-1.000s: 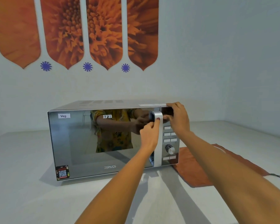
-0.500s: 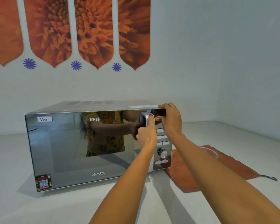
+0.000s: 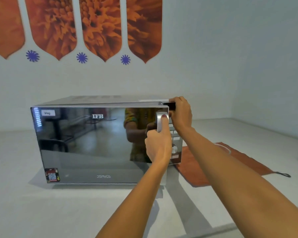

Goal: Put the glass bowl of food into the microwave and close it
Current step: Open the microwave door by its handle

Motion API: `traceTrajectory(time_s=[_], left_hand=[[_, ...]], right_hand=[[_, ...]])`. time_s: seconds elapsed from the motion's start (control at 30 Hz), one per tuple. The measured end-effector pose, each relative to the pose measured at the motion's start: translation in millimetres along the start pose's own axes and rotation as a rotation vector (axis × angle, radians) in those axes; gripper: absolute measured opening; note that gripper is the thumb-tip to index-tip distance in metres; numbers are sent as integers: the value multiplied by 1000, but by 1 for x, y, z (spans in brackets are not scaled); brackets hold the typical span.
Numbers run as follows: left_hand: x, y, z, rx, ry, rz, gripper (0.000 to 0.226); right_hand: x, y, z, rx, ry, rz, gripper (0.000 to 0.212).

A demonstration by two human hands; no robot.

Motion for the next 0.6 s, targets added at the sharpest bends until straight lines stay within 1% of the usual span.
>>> traceTrajectory(time_s=[0.17,0.27,0.3,0.4,0.5,0.6], left_hand=[[-32,-19,23,-157,118,-72,62],[-52,-29,43,-222,183,-120,63],[-56,-34,49,-218,210,-138,65],[-73,-42,72,-213,270,-142,65],[-93,-51,100,-201,300,-119,63],[-112,-58,134,-214,280,-92,65]], right_hand=[[-11,5,-1,-23,45,-23,37],[-27,16,4,-52,44,-34,38],[-32,19,8,-6,31,-51,36],[-52,30,19,263,61,-138,28],[-76,54,25,537,239,-167,25],[-105,95,40,770,404,-53,20]])
Point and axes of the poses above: each hand's wrist, its own x-axis towards the middle knuckle, its own z-axis out of the back of the hand, y = z × x, the point moved 7 cm from there along x, towards the middle knuckle, and after that the axes turned 8 degrees about -z, right-handed, at the moved point
